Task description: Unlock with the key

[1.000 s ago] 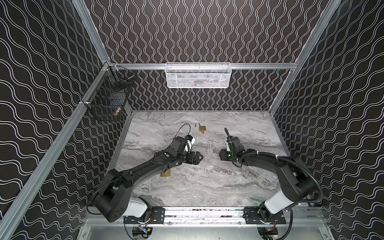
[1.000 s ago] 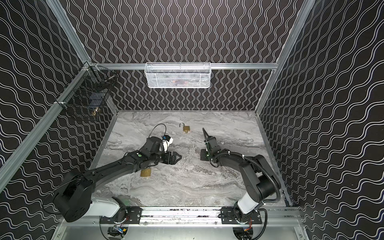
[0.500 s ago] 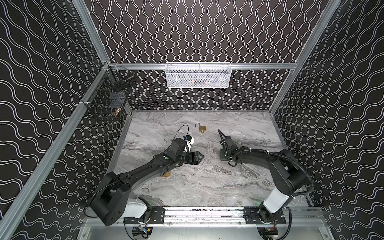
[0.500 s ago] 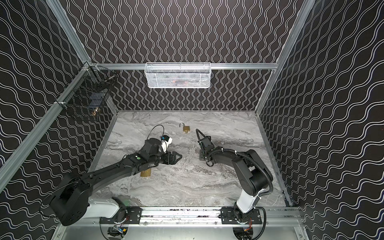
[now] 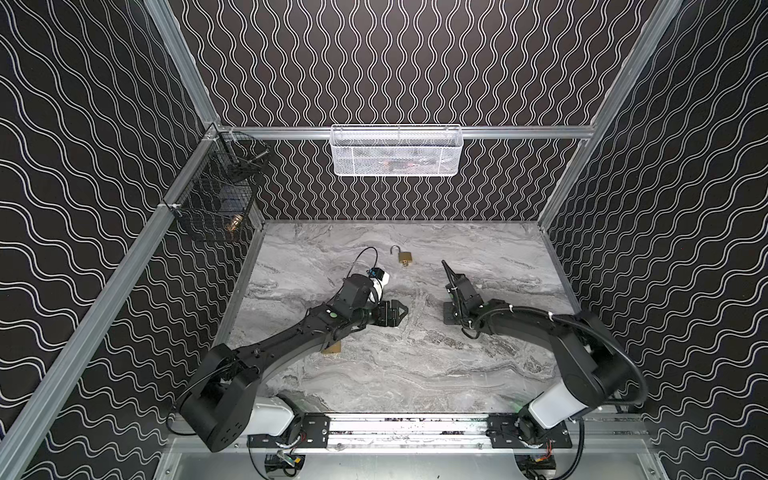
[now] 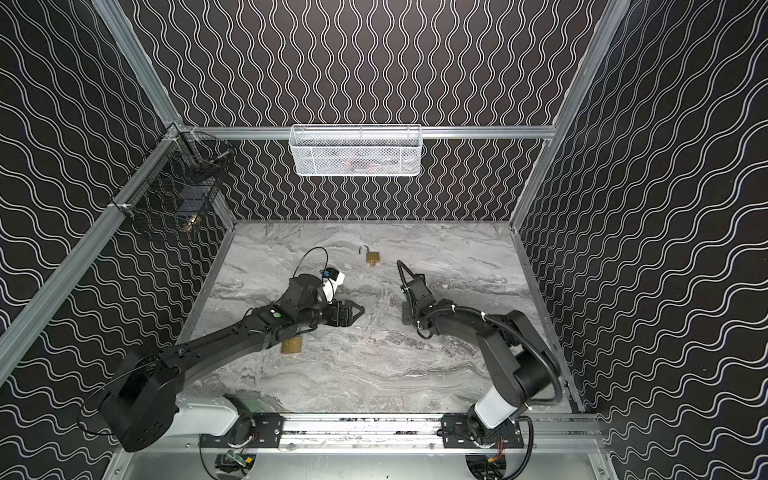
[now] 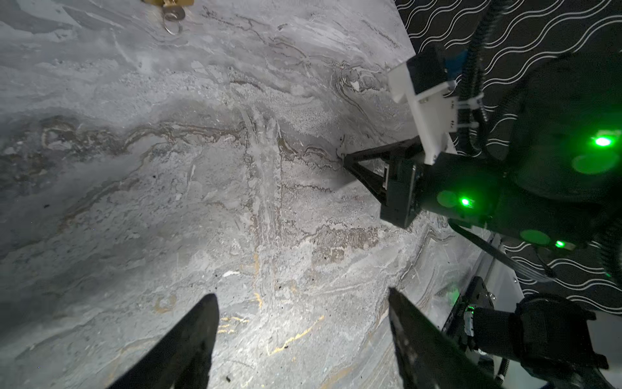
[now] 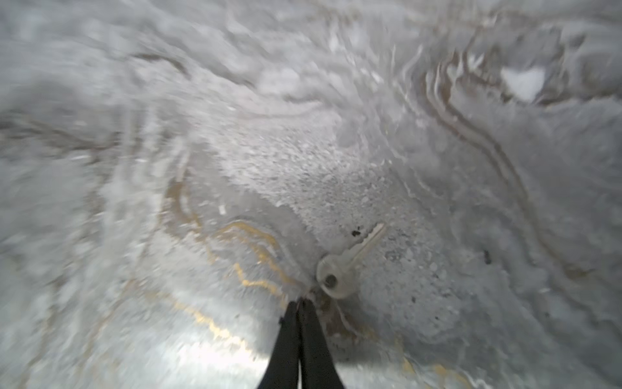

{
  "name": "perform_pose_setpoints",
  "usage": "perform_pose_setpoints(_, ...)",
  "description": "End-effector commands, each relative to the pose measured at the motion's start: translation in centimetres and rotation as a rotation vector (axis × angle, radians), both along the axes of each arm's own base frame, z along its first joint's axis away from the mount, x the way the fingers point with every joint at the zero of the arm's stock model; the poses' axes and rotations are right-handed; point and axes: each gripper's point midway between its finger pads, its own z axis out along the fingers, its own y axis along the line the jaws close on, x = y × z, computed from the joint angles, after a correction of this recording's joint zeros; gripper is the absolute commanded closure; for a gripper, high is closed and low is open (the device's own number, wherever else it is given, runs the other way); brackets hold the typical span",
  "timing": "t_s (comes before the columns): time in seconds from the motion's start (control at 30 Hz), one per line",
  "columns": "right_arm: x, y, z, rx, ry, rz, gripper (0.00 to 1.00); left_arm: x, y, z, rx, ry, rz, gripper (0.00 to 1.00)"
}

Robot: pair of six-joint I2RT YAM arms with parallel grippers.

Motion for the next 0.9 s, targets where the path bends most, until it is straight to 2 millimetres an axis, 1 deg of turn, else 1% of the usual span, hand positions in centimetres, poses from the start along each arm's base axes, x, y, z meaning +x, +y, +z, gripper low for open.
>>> perform_pose_setpoints(0.0, 0.3, 1.3, 2.1, 0.05, -0.068, 0.095, 1.0, 0.9, -0.5, 0.3, -0.02, -0.023, 0.007, 0.2)
perform_pose_setpoints(0.1, -0.1, 1.8, 3.5, 0.076, -0.081, 0.143, 1.0, 1.3, -2.0, 1.0, -0.088, -0.06, -0.041, 0.2)
perform_pose_setpoints(0.2, -0.2, 2.3, 4.8, 0.104, -0.092, 0.177, 1.0, 1.7, -2.5, 0.8, -0.133, -0.048, -0.029, 0.21)
perform_pose_setpoints(0.3, -0.3, 2.6, 6.0, 0.124, -0.11, 0.19, 1.0, 1.9, -3.8, 1.4, -0.197, -0.064, -0.067, 0.21)
perform_pose_setpoints(0.37, -0.3, 2.4, 6.4, 0.126, -0.113, 0.175, 1.0, 2.1, -4.1, 1.4, -0.216, -0.065, -0.073, 0.22)
perform_pose_setpoints(0.4, -0.2, 1.8, 6.2, 0.109, -0.106, 0.15, 1.0, 2.1, -4.0, 1.1, -0.204, -0.057, -0.067, 0.22)
perform_pose_setpoints(0.43, -0.2, 1.4, 5.6, 0.09, -0.083, 0.132, 0.95, 2.2, -4.0, 1.0, -0.189, -0.058, -0.066, 0.22)
perform_pose_setpoints(0.47, -0.3, 1.1, 5.0, 0.075, -0.052, 0.112, 0.87, 2.2, -3.7, 0.7, -0.17, -0.055, -0.063, 0.22)
perform_pose_setpoints(0.53, -0.8, 0.8, 3.0, 0.06, 0.041, 0.065, 0.7, 2.1, -3.2, 0.6, -0.135, -0.052, -0.054, 0.23)
perform_pose_setpoints(0.57, -1.0, 0.7, 2.2, 0.06, 0.074, 0.044, 0.64, 2.1, -3.0, 0.7, -0.123, -0.054, -0.049, 0.23)
perform_pose_setpoints(0.6, -1.3, 0.8, 1.4, 0.069, 0.1, 0.023, 0.61, 2.0, -2.7, 0.7, -0.109, -0.056, -0.042, 0.23)
perform_pose_setpoints(0.7, -1.2, 0.6, 0.3, 0.09, 0.114, -0.034, 0.59, 1.9, -2.2, 0.9, -0.082, -0.065, -0.032, 0.23)
perform_pose_setpoints(0.77, -1.0, 0.7, 0.1, 0.091, 0.119, -0.05, 0.59, 1.8, -2.0, 0.8, -0.079, -0.066, -0.034, 0.23)
perform_pose_setpoints(0.87, -0.9, 0.6, -0.5, 0.078, 0.137, -0.069, 0.58, 1.5, -2.0, 0.3, -0.087, -0.052, -0.032, 0.23)
